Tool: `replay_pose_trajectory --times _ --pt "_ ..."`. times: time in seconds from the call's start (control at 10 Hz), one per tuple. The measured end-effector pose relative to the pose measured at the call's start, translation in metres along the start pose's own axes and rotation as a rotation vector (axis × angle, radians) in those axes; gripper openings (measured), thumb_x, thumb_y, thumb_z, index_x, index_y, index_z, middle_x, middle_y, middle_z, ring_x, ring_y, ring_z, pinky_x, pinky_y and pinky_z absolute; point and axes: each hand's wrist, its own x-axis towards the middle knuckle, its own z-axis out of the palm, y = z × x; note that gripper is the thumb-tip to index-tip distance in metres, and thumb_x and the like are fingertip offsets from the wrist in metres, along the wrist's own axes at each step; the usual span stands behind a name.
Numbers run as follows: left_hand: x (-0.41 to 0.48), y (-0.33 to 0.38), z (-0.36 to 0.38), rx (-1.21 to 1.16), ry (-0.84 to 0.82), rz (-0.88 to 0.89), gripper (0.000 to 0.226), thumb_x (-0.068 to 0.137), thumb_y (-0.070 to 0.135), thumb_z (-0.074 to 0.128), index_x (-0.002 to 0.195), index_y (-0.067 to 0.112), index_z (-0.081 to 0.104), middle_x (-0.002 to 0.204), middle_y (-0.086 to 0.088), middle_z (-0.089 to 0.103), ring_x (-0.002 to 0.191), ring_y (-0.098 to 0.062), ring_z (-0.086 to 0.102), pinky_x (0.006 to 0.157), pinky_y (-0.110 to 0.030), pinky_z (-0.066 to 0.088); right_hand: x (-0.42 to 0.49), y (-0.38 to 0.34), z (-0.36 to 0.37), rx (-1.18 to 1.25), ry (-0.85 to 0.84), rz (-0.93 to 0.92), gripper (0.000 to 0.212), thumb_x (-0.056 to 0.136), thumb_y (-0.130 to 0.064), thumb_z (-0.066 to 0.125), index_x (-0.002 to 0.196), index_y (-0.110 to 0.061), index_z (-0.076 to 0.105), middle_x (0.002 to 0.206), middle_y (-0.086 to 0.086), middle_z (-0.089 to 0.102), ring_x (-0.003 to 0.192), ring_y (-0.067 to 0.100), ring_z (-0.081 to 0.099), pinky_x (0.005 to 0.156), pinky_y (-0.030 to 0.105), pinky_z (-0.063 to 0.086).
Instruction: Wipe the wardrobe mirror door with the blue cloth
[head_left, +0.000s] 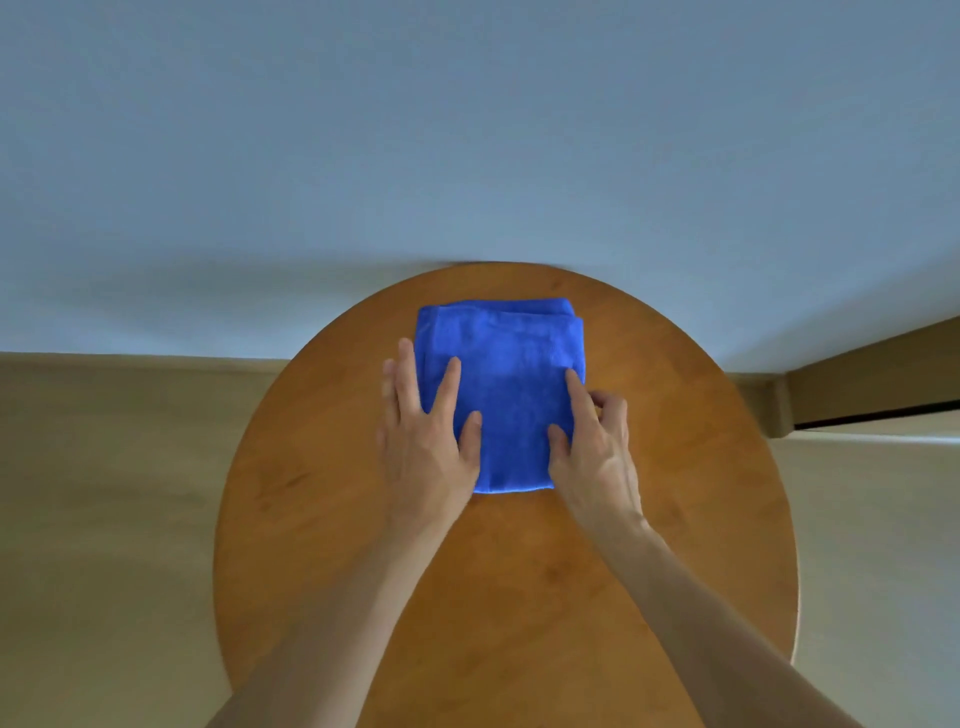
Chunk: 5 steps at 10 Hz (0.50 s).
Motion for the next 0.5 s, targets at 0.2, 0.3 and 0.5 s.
replay_pose_trajectory --times 0.2,0.3,0.5 --pt "-0.010 -0.019 0.028 0.253 -0.174 0.083 0.073 0.102 0.066 0.008 0.164 0.028 -0.002 0.172 0.003 0.001 0.159 -0.025 0.004 0.122 -0.053 0.024 -0.005 0.015 0.025 -0.163 0.060 -0.014 0.060 0.106 -0.023 0.042 0.161 -0.022 0.017 0.127 0.005 0.034 0.108 0.020 0.046 0.060 0.030 0.041" --pt "-0.001 -0.023 0.024 0.346 -0.296 0.093 0.074 0.099 0.068 -0.001 0.161 0.031 -0.018 0.171 0.005 -0.015 0.159 -0.025 -0.010 0.124 -0.055 0.011 -0.003 0.021 0.028 -0.194 0.046 -0.025 0.060 0.106 -0.028 0.043 0.160 -0.022 0.018 0.127 0.006 0.034 0.110 0.022 0.048 0.060 0.031 0.046" --pt "-0.010 -0.012 -0.023 0.132 -0.447 0.092 0.067 0.108 0.053 0.023 0.162 0.035 -0.013 0.171 0.009 -0.014 0.157 -0.013 -0.014 0.127 -0.047 0.011 -0.015 0.021 -0.004 -0.082 -0.068 0.064 0.055 0.103 -0.040 0.045 0.155 -0.028 0.029 0.135 0.004 0.036 0.120 0.022 0.046 0.080 0.035 0.049"
